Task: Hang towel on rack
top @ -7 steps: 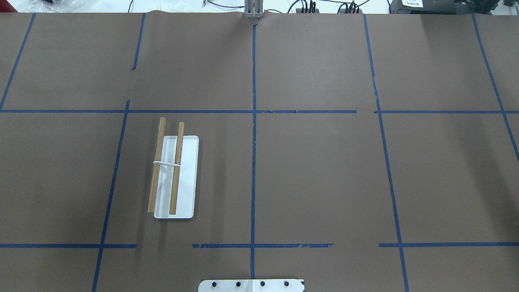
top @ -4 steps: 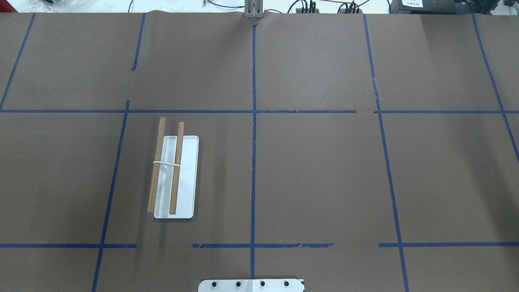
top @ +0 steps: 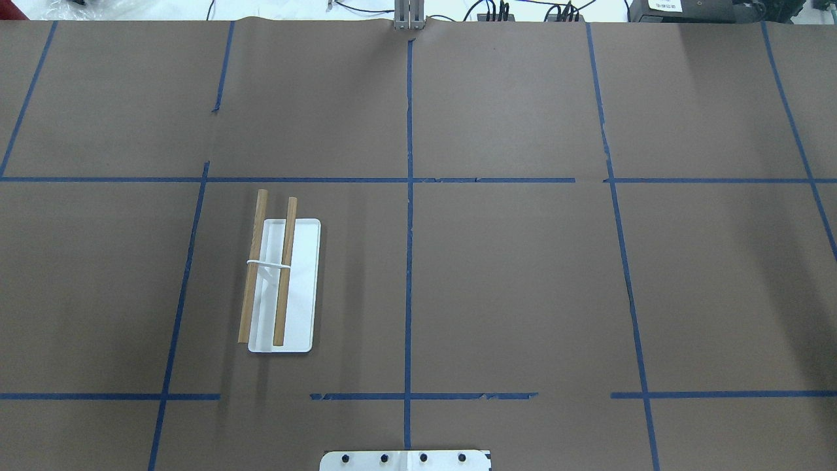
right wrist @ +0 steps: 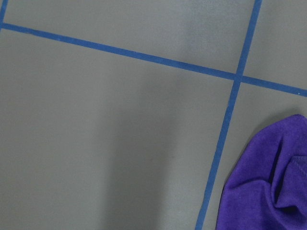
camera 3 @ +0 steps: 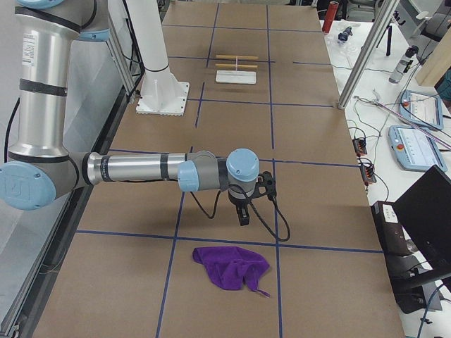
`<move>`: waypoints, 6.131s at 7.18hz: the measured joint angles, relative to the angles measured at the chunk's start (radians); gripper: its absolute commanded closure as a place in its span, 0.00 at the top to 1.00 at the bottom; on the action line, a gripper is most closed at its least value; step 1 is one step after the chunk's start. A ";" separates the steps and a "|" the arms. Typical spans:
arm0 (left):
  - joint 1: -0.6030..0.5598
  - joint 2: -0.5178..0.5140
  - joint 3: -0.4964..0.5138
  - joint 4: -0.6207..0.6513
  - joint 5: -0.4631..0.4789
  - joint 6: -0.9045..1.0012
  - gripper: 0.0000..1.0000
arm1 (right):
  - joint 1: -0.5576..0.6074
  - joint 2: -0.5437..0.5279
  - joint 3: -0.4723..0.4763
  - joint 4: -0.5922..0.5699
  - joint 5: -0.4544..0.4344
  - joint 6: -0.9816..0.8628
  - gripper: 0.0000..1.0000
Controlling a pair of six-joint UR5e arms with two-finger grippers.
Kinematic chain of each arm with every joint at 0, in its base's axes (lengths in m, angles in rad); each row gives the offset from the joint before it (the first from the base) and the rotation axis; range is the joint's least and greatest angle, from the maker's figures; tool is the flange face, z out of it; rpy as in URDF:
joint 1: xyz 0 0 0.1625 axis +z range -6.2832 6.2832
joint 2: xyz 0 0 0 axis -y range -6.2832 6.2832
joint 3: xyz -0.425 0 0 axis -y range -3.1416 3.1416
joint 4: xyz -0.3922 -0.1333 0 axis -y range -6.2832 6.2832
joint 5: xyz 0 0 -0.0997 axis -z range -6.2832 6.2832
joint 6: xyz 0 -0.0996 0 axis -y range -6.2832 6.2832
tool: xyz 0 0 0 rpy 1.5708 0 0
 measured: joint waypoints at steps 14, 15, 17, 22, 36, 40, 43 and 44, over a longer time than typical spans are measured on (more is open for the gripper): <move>0.001 -0.002 -0.012 -0.022 -0.008 0.000 1.00 | -0.017 0.177 -0.519 0.303 -0.193 0.168 0.00; 0.001 -0.001 -0.012 -0.022 -0.008 0.000 1.00 | -0.012 0.163 -0.436 0.294 -0.180 0.171 0.00; 0.001 -0.001 -0.010 -0.027 -0.008 -0.002 1.00 | -0.001 0.105 -0.149 0.178 -0.149 0.196 0.00; 0.034 -0.003 -0.012 -0.173 -0.101 -0.041 1.00 | -0.256 0.273 0.373 -0.080 -0.022 0.901 0.00; 0.779 -0.558 -0.001 -0.626 0.106 -2.140 0.94 | -0.797 0.918 0.331 -0.078 -0.539 2.092 0.00; 0.812 -0.623 0.063 -0.628 0.125 -2.229 0.95 | -0.810 0.934 0.347 -0.002 -0.537 2.090 0.00; 0.846 -0.632 0.073 -0.629 0.148 -2.248 0.95 | -0.810 0.947 0.352 0.026 -0.535 2.090 0.00; 0.852 -0.638 0.076 -0.630 0.150 -2.254 0.95 | -0.812 0.952 0.354 0.030 -0.535 2.090 0.00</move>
